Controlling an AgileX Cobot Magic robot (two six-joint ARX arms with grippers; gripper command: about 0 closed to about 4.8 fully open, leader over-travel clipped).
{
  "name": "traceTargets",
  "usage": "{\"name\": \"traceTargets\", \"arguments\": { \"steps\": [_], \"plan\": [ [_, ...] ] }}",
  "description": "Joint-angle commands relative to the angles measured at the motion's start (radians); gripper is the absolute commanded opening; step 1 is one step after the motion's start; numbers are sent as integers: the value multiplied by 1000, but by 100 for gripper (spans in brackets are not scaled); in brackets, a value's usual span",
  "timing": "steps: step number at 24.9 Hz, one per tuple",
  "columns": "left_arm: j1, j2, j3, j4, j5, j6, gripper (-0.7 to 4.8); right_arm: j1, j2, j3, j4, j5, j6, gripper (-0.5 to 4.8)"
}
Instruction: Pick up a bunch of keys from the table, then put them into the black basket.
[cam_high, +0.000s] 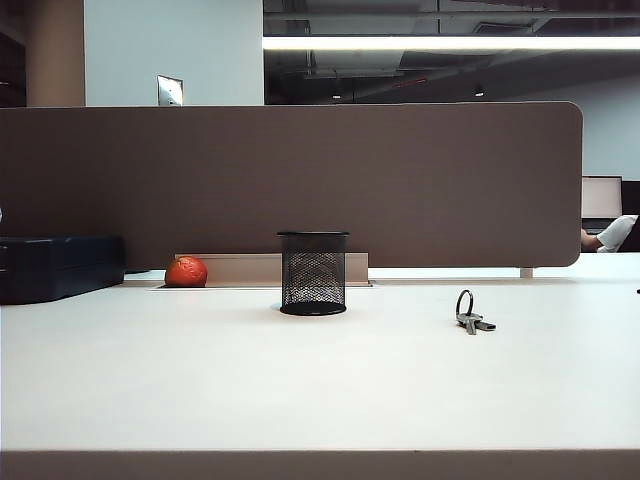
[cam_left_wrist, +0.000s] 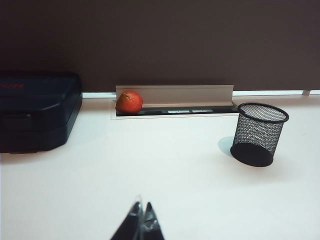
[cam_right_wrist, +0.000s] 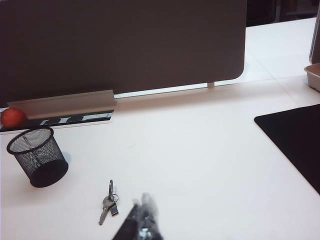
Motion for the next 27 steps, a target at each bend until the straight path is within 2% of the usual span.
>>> {"name": "traceTargets", "arguments": {
  "steps": [1,7,11,13,14,17,23,24,27],
  "plan": [
    [0,1,3,8,2,1,-5,1,110,104,-42,-3,2,-5],
    [0,1,3,9,3,1,-5,1,312,241,-48,-105,2,-5],
    [0,1,3,9,3,1,-5,1,476,325,-79,-224,2,3],
    [0,1,3,8,2,1,-5,1,613,388,-113,-323,2,117],
    [0,1,3,9,3,1,-5,1,654,408,-130,-351,3,155],
    [0,1,3,8,3,1,-5,1,757,458,-177,-419,9,223],
    [0,1,3,8,3,2,-6,2,996,563,-242,-475,25,411],
    [0,1,3,8,3,2,-5,3,1034,578,-246,-480,25,428],
    [0,1,3,6,3,2,-6,3,1137,620,-259,-533,25,437]
  ]
}}
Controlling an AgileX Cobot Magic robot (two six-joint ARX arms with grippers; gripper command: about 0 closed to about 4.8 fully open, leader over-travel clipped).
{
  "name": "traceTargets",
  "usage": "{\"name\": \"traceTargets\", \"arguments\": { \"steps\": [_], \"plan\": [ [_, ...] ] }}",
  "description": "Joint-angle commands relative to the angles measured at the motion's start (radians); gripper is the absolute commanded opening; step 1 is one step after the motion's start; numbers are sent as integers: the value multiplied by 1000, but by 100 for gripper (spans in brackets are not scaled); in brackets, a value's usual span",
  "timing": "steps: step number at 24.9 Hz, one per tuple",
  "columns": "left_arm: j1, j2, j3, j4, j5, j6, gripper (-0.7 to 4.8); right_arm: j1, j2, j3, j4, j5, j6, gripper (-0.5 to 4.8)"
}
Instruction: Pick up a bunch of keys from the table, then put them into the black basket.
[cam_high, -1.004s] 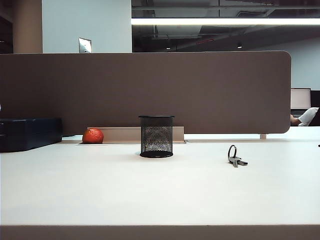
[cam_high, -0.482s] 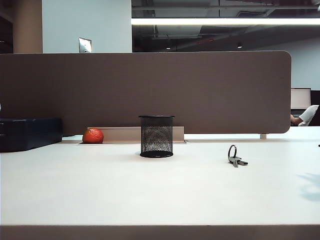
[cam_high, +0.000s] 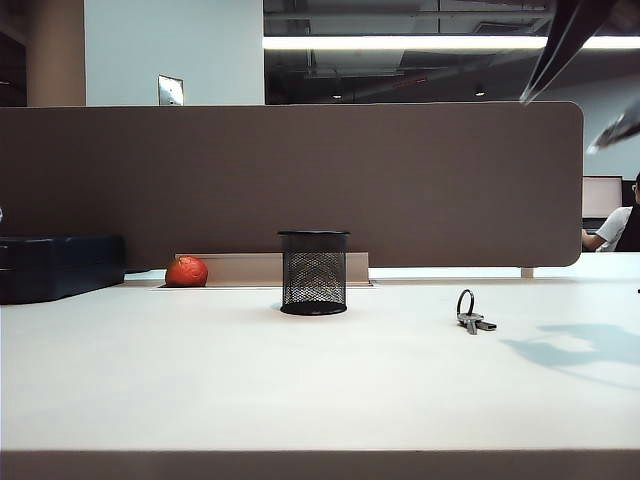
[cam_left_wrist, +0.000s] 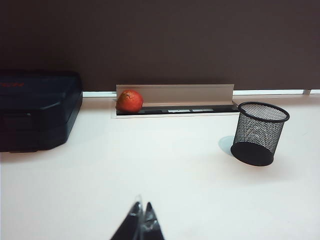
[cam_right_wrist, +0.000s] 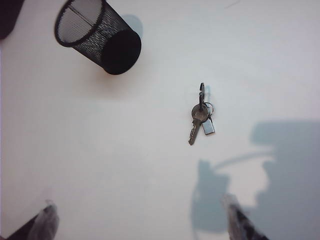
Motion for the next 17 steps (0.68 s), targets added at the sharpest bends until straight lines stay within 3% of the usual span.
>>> {"name": "traceTargets", "arguments": {
  "steps": [1,5,11,17],
  "plan": [
    [0,1,3,8,2,2,-6,2,103,48,-7,-69,1,437],
    [0,1,3,-1,28,2,-6,21,217,93,-3,-84,0,437],
    [0,1,3,-3,189,2,-6,79,387,175,19,-71,-1,437],
    [0,1,3,-4,205,1,-6,113,509,230,71,-5,0,437]
  ]
}}
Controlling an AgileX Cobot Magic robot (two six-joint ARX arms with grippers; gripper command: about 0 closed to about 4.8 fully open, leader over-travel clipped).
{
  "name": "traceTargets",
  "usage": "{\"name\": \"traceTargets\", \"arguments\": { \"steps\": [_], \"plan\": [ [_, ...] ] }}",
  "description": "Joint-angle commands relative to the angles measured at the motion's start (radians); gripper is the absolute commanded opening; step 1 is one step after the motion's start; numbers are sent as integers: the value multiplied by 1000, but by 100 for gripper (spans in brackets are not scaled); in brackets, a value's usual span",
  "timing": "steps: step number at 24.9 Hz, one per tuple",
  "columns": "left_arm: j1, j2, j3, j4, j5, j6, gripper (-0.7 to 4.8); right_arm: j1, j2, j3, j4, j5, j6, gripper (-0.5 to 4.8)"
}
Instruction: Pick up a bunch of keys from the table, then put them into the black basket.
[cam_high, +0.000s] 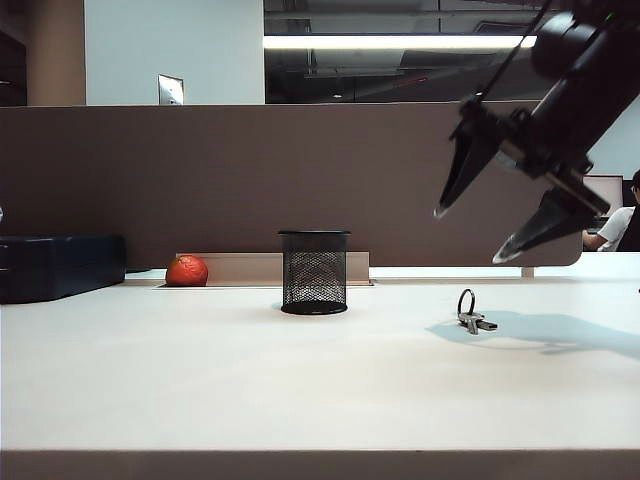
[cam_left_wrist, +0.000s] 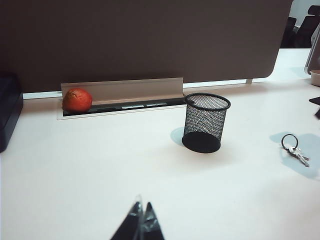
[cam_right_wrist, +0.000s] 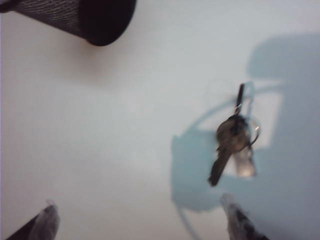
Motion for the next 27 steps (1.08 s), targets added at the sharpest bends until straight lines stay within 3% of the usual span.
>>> {"name": "traceTargets", "arguments": {
  "steps": [1,15,22,27],
  "plan": [
    [0,1,3,4,8,1,-6,6,49,40,21,59,-2,437],
    [0,1,3,-19,8,1,-6,12,202,113,37,130,-2,428],
    [0,1,3,-45,11,1,-6,12,203,113,82,136,-2,323],
    [0,1,3,-51,11,1,-6,12,217,114,94,136,-1,323]
  ]
}}
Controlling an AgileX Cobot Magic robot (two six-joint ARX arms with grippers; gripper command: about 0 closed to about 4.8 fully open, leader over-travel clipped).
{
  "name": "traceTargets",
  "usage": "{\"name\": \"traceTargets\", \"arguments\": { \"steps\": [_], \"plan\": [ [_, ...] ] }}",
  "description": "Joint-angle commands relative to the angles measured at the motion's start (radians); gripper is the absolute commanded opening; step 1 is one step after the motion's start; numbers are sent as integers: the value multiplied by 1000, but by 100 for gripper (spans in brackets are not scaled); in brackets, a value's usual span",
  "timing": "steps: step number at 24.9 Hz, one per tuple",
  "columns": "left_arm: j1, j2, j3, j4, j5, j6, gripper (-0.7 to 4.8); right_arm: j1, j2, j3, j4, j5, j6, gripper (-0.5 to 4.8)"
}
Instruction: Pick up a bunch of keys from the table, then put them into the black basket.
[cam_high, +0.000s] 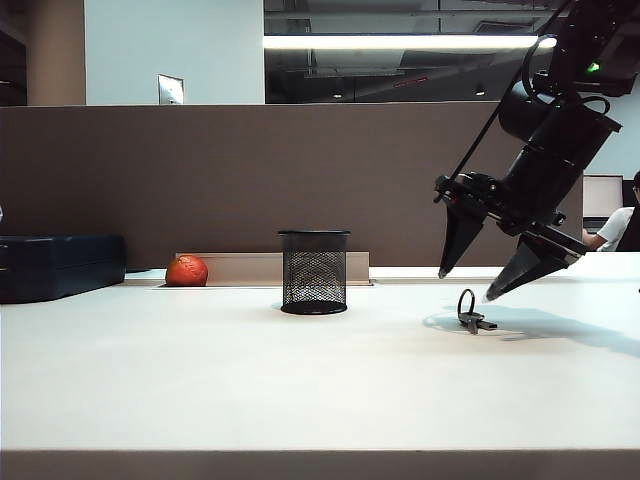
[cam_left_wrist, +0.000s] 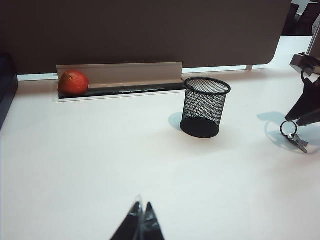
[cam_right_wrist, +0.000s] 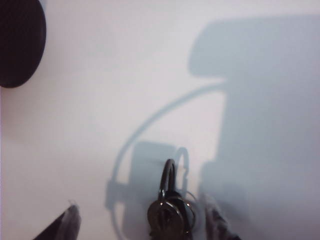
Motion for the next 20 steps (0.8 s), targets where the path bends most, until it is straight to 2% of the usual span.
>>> {"name": "traceTargets", "arguments": {
  "steps": [1,2,4,10,11,12,13,20],
  "plan": [
    [0,1,3,8,7,1,-6,1,14,4,10,-1,2,322],
    [0,1,3,8,6,1,-6,1,19,4,7,-1,5,321],
    [0,1,3,8,7,1,-6,3,32,4,-1,-2,21,264],
    [0,1,3,8,6,1,-6,3,34,4,8,1,21,154],
    [0,1,3,8,6,1,-6,3,34,4,10,8,21,115],
    [0,1,3,8,6,1,-6,3,34,4,14,19,21,37],
    [0,1,3,8,6,1,-6,3,34,4,19,22,21,-9],
    [0,1,3,8,6,1,-6,3,32,5,30,43,21,-9]
  ]
}}
